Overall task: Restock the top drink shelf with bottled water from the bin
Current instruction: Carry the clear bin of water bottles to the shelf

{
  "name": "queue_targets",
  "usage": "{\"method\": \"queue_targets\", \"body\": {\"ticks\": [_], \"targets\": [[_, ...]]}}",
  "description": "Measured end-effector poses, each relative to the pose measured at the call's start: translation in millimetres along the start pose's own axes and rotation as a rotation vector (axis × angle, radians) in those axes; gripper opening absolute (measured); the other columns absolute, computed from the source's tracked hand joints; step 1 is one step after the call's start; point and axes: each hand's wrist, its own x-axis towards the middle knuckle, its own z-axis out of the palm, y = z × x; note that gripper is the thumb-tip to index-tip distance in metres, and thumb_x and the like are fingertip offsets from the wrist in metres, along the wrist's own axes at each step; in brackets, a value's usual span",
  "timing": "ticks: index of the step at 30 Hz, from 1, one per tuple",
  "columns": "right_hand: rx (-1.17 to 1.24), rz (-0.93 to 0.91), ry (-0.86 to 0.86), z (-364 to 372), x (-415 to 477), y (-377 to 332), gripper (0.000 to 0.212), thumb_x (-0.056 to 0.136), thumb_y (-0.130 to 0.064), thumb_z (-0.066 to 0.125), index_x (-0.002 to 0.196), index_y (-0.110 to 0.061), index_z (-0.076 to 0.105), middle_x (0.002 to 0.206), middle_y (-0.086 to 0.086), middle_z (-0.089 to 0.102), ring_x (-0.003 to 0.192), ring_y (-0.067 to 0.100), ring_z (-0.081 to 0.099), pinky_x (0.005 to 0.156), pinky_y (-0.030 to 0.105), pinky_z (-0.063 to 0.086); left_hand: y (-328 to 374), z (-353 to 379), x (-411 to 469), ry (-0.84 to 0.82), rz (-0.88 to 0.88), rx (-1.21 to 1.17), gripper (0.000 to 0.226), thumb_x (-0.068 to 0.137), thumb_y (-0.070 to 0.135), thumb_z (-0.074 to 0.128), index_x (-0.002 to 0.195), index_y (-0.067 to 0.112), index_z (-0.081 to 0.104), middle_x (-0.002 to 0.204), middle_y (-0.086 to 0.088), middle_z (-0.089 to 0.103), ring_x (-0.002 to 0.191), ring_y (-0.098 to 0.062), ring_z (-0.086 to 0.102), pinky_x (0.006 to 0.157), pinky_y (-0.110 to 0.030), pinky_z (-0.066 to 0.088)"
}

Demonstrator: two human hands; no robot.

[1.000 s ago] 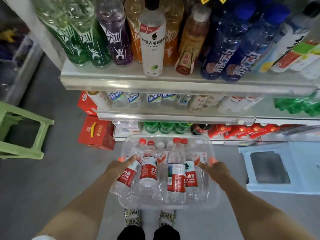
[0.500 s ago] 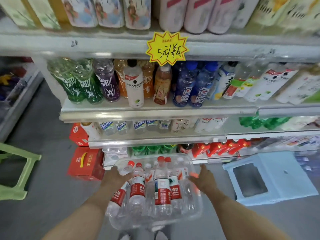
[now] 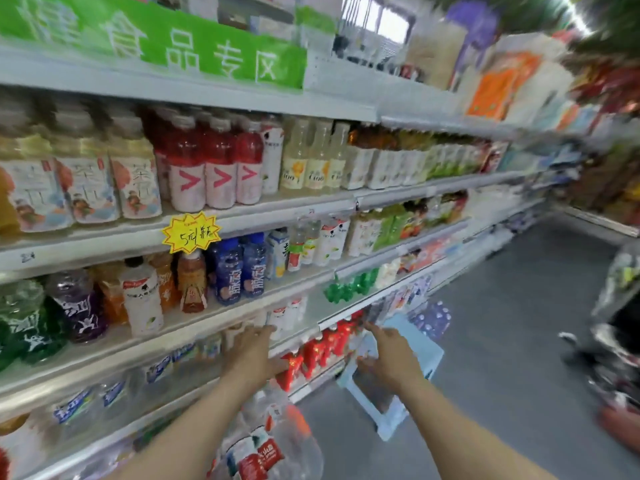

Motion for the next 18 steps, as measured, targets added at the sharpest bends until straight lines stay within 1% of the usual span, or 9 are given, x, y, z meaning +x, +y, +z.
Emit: {"method": "queue_targets", "body": {"ticks": [3, 5, 7, 9, 10, 14, 16, 18], "targets": [[-0.001, 0.114, 0.041, -22, -55, 38, 0.07, 0.09, -0.046, 0.07, 0.151, -0.028, 0.04, 0.151, 0.006, 0.043, 0.139, 0.025, 0.042, 0.107, 0.039, 0.043, 44, 22, -24, -0.059, 0.159, 0.016, 0.081, 0.077, 0.051, 0.076, 0.147, 0.031, 0.04, 0.145, -0.005, 0.042, 0.134, -0.026, 0.039, 0.109, -0.037, 0.036], [-0.021, 0.202, 0.057, -32, -96, 67, 0.072, 0.09, -0.047, 0.071, 0.152, -0.025, 0.041, 0.154, 0.007, 0.04, 0.141, 0.025, 0.041, 0.108, 0.038, 0.042, 74, 39, -46, -0.111, 0.247, 0.018, 0.079, 0.077, 0.049, 0.076, 0.146, 0.031, 0.042, 0.141, -0.004, 0.043, 0.132, -0.026, 0.04, 0.106, -0.036, 0.038], [-0.036, 0.308, 0.08, -40, -140, 99, 0.073, 0.09, -0.048, 0.071, 0.152, -0.022, 0.04, 0.153, 0.008, 0.039, 0.14, 0.026, 0.042, 0.109, 0.036, 0.042, 106, 57, -67, -0.156, 0.332, -0.003, 0.076, 0.077, 0.044, 0.078, 0.143, 0.026, 0.047, 0.141, -0.005, 0.045, 0.132, -0.025, 0.04, 0.104, -0.034, 0.038], [-0.032, 0.415, 0.111, -46, -187, 132, 0.073, 0.091, -0.049, 0.071, 0.151, -0.021, 0.041, 0.151, 0.009, 0.039, 0.139, 0.026, 0.042, 0.109, 0.036, 0.042, 138, 75, -89, -0.191, 0.424, -0.008, 0.067, 0.075, 0.039, 0.079, 0.134, 0.019, 0.055, 0.135, -0.008, 0.051, 0.128, -0.026, 0.044, 0.101, -0.034, 0.04], [-0.025, 0.465, 0.126, -48, -211, 148, 0.073, 0.091, -0.049, 0.071, 0.151, -0.02, 0.041, 0.151, 0.009, 0.039, 0.14, 0.027, 0.042, 0.11, 0.037, 0.042, 154, 84, -102, -0.215, 0.467, 0.012, 0.064, 0.075, 0.038, 0.079, 0.132, 0.018, 0.057, 0.133, -0.009, 0.052, 0.126, -0.027, 0.045, 0.101, -0.035, 0.041], [0.026, 0.656, 0.143, -57, -326, 204, 0.074, 0.091, -0.048, 0.071, 0.152, -0.018, 0.041, 0.15, 0.011, 0.041, 0.141, 0.028, 0.041, 0.112, 0.038, 0.039, 218, 127, -170, -0.323, 0.606, 0.113, 0.064, 0.08, 0.043, 0.076, 0.136, 0.023, 0.052, 0.135, -0.011, 0.049, 0.127, -0.031, 0.046, 0.102, -0.037, 0.041], [0.06, 0.748, 0.164, -62, -390, 230, 0.074, 0.091, -0.047, 0.072, 0.151, -0.019, 0.041, 0.149, 0.012, 0.043, 0.138, 0.029, 0.044, 0.109, 0.04, 0.042, 250, 153, -215, -0.374, 0.684, 0.129, 0.067, 0.08, 0.044, 0.077, 0.137, 0.023, 0.052, 0.136, -0.011, 0.047, 0.129, -0.032, 0.044, 0.105, -0.037, 0.04], [0.08, 0.84, 0.205, -65, -457, 255, 0.073, 0.089, -0.047, 0.073, 0.15, -0.021, 0.041, 0.145, 0.012, 0.046, 0.134, 0.031, 0.049, 0.105, 0.041, 0.045, 282, 182, -266, -0.401, 0.763, 0.154, 0.067, 0.081, 0.043, 0.076, 0.139, 0.024, 0.051, 0.139, -0.01, 0.045, 0.131, -0.03, 0.043, 0.106, -0.034, 0.037]]}}
